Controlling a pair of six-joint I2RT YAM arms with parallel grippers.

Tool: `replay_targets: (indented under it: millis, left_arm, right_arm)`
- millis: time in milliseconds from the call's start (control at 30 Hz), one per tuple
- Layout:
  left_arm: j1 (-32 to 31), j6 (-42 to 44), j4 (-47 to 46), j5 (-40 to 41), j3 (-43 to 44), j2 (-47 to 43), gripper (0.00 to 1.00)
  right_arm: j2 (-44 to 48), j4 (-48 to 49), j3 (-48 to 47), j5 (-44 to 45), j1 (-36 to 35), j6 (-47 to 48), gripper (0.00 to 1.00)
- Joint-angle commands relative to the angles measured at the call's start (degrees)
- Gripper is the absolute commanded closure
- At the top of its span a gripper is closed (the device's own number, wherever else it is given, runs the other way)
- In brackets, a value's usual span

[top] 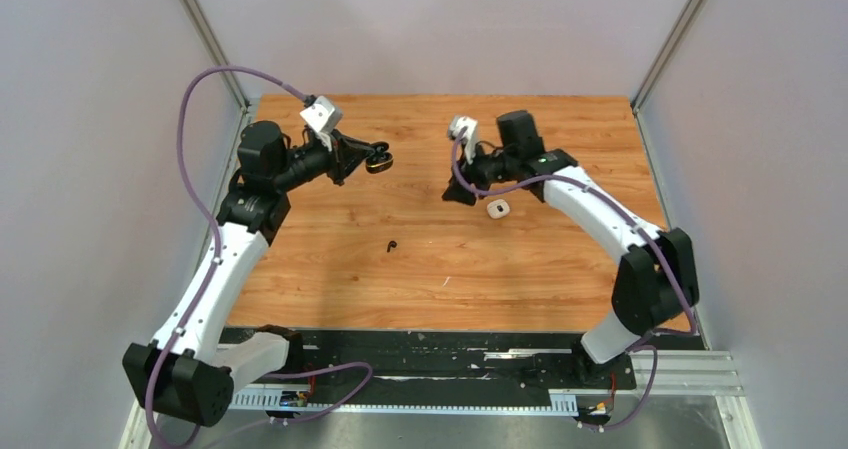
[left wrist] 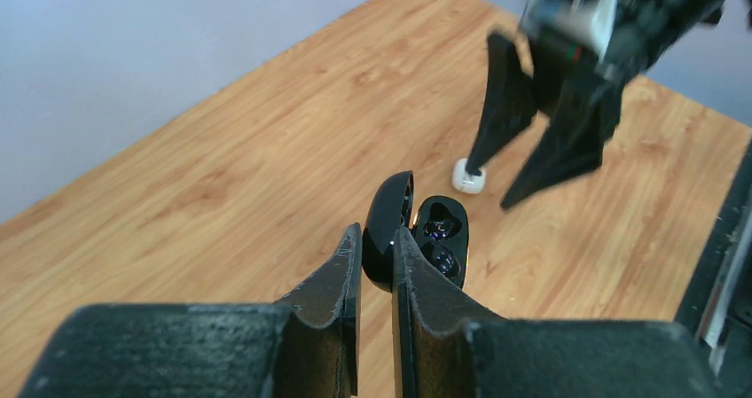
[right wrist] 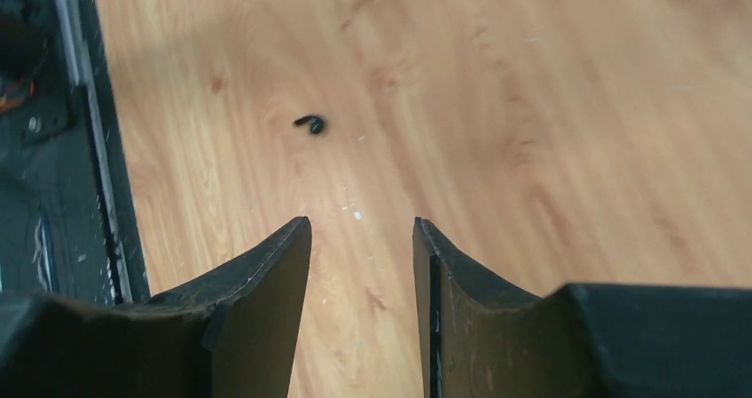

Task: Insert the wireless bluetooth earbuds into the charging case
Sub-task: Pick up the earbud from the center of the board.

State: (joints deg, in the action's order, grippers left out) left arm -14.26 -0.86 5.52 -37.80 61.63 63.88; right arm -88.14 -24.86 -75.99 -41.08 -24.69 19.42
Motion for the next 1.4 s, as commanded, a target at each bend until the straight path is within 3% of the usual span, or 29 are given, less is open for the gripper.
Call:
replay_targets:
  millis: [0,233,567,967,1233,1367]
  left_arm:
    - [2.4,2.4,4.5,4.5,-0.1,-5.4,1.00]
    - [4.5,-0.5,7.2,9.2,-1.4,-9.3,1.00]
    - [5.5,-2.6,9.8,9.5,-0.4,-11.4,1.00]
    - [6.9,-2.6,10.9,9.3,-0.7,-12.6,1.00]
    - [7.3,-2.8,11.0,9.0,-1.5,-13.2,1.00]
    - [7.4,-3.1,10.6,9.0,-2.0,-13.3,1.00]
  right_arm:
    - [-4.8,0.3,1.4,-4.8,-6.1,10.4,0.54]
    - [-16.4,4.3,-0.1,-8.5,-11.7,21.9,0.53]
    - [-30.2,3.7,-8.2,-7.5,-15.7,33.7,0.52]
    - [-35.4,0.9,-11.6,-6.6,-18.0,42.3,0.54]
    - [-38.4,-2.1,-15.2,-5.7,-18.2,42.8,0.66]
    - [-38.5,-3.2,-15.2,-4.7,-18.2,43.9,0.67]
